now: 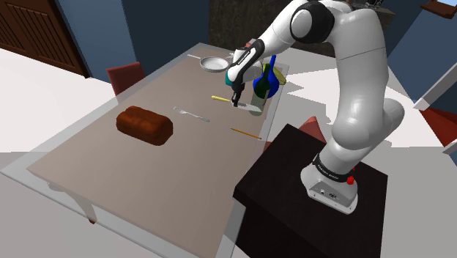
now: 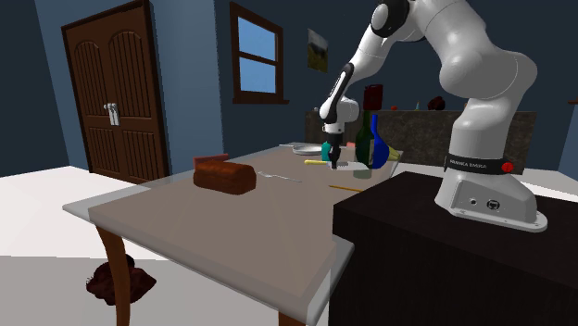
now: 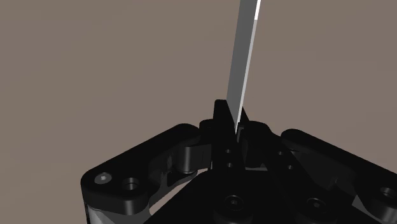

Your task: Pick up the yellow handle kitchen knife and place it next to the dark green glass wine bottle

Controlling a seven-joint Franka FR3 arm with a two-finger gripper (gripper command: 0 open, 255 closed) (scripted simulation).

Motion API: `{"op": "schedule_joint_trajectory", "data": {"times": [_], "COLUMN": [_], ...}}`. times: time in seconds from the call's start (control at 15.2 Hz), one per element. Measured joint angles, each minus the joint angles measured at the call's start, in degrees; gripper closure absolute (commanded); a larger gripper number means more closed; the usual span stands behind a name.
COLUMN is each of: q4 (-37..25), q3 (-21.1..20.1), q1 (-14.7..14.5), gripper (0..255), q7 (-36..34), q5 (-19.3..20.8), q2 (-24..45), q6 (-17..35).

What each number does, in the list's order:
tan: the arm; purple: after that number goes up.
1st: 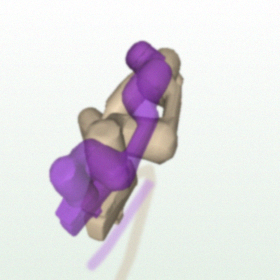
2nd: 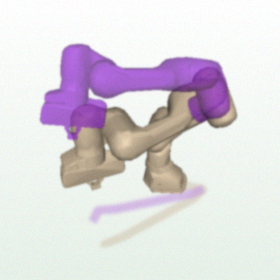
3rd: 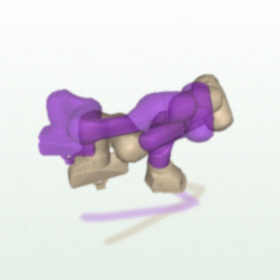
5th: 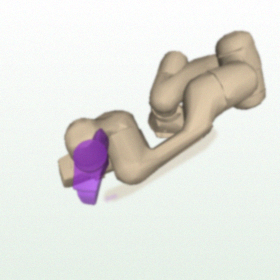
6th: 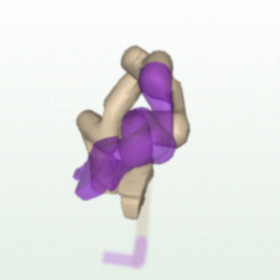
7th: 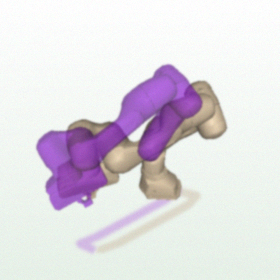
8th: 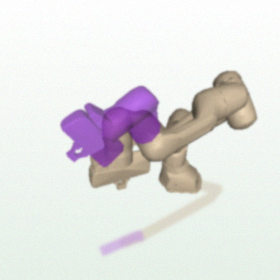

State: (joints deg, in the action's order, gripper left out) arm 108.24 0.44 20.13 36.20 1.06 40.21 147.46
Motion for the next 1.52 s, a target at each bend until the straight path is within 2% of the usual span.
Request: {"op": "schedule_joint_trajectory", "data": {"times": [0.66, 0.73, 1.12, 1.52], "q4": [-1.06, -1.06, -1.06, 0.52], "q3": [0.01, 0.01, 0.01, -0.01], "q1": [0.08, 0.08, 0.08, 0.03], "gripper": [255, 0, 0, 0], "q7": [0.05, 0.05, 0.05, 0.06], "q5": [0.00, 0.00, 0.00, -0.02], "q2": [2.74, 2.74, 2.74, -3.10], "q6": [1.71, 1.71, 1.71, -2.48]}}
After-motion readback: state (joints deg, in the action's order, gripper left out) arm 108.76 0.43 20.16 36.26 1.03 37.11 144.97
